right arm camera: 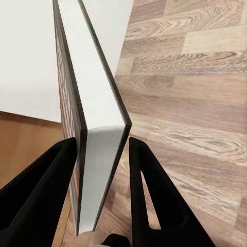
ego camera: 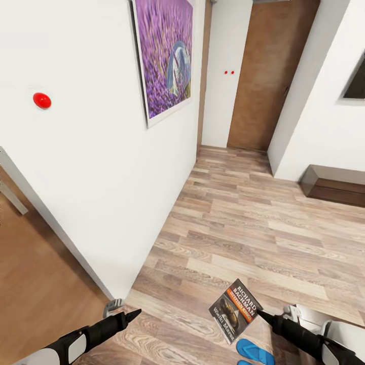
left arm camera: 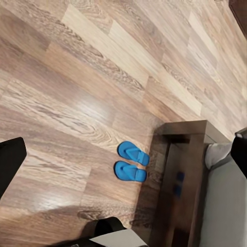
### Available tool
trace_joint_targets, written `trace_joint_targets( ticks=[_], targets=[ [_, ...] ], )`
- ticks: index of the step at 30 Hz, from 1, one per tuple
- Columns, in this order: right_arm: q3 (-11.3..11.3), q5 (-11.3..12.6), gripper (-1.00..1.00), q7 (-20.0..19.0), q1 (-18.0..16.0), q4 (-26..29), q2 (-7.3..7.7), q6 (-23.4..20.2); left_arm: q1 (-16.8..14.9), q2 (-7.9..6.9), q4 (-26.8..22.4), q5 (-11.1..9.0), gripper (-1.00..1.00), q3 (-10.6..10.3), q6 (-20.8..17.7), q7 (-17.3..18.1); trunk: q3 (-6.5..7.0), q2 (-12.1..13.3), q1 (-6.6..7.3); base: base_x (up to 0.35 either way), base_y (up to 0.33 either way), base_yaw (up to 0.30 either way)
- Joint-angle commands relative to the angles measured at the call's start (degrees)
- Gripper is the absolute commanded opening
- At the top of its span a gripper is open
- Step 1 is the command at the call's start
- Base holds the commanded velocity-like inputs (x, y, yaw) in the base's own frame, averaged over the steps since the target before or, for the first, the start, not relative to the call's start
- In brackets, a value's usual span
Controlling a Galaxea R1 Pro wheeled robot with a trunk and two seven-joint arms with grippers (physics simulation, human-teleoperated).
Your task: In the bedroom, move the book from the bed onto either nightstand, and place the two sandals side by side next to the bed.
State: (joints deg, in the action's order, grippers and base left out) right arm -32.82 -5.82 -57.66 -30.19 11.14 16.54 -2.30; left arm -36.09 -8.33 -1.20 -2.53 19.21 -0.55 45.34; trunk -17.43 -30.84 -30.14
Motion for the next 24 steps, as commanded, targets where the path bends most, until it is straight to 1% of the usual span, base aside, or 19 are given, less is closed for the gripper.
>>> trace_joint_targets(
  ticks=[1,24],
  targets=[
    [-0.49,-0.6,-1.0,-0.26,-0.05,0.07,-0.02,-0.24,-0.04,-0.02,0.05,-0.25,1.0,-0.08,-0.06,0.19,0.01,-0.08,-0.02,0.0,0.0,0.0],
    [-0.49,-0.6,-1.0,-0.26,-0.05,0.07,-0.02,-0.24,-0.04,0.0,0.05,-0.25,1.0,-0.13,-0.06,0.19,2.17,-0.08,-0.02,0.0,0.0,0.0]
  ],
)
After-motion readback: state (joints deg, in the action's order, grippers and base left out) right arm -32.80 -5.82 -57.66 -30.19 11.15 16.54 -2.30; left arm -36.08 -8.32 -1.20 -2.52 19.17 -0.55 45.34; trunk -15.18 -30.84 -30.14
